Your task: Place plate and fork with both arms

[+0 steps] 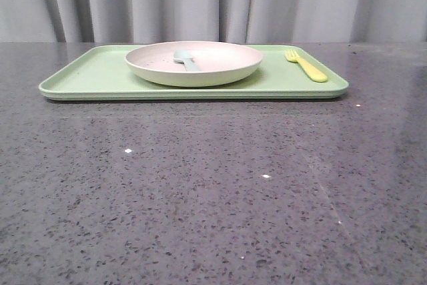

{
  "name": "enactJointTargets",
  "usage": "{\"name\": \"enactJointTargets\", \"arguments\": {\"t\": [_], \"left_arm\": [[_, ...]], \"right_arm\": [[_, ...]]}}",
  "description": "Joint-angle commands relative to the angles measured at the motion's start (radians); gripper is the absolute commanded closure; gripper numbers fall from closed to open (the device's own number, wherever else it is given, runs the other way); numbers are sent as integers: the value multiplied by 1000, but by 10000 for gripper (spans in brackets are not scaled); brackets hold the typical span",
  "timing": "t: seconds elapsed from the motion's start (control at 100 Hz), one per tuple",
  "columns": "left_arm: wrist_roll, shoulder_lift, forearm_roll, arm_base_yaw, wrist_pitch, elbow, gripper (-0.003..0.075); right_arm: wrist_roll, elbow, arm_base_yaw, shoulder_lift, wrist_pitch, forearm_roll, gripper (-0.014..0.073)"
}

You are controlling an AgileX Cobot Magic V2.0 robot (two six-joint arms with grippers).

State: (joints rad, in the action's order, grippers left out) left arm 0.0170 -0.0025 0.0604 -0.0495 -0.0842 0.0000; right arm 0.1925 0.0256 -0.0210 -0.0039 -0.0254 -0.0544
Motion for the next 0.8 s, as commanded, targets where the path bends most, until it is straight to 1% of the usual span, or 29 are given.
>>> {"name": "enactJointTargets", "arguments": {"t": [0.0, 0.79], "left_arm": [[7, -33, 9, 0, 84, 13, 741], [7, -33, 9, 0, 84, 13, 741]], "right_arm": [[-9, -3, 7, -30, 52, -10, 609], [-9, -3, 7, -30, 64, -11, 609]]}}
